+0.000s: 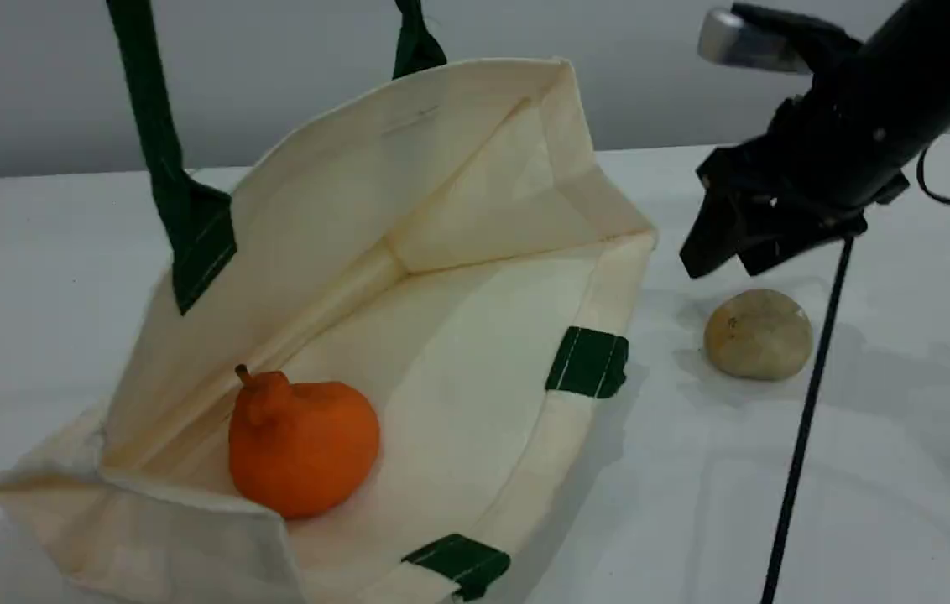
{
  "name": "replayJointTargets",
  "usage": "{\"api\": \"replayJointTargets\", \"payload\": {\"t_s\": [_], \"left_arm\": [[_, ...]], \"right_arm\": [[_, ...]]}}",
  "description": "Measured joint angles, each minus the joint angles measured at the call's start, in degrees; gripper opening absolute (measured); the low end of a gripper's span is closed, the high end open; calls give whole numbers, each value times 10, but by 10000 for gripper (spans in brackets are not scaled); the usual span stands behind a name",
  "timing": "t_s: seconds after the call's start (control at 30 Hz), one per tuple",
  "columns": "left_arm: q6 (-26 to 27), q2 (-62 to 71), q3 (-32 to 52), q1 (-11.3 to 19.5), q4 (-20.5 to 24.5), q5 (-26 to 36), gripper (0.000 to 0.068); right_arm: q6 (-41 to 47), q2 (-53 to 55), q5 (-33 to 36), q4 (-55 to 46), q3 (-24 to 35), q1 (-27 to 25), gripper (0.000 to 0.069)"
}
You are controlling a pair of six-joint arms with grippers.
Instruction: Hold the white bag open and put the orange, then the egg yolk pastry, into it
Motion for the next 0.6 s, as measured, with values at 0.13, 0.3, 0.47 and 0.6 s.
{"api": "replayJointTargets", "payload": {"t_s": [0.13,0.3,0.47,0.6], "left_arm": [[0,0,0,0,0,0,80],[0,0,0,0,0,0,80],[0,0,0,0,0,0,80],[0,0,0,0,0,0,80]], "right_arm": [[24,17,-12,-36,0,0,401],[48,38,-29,-67,0,0,401],[47,58,-34,-67,-1,0,401],[47,62,-34,-75,-1,0,398]]}}
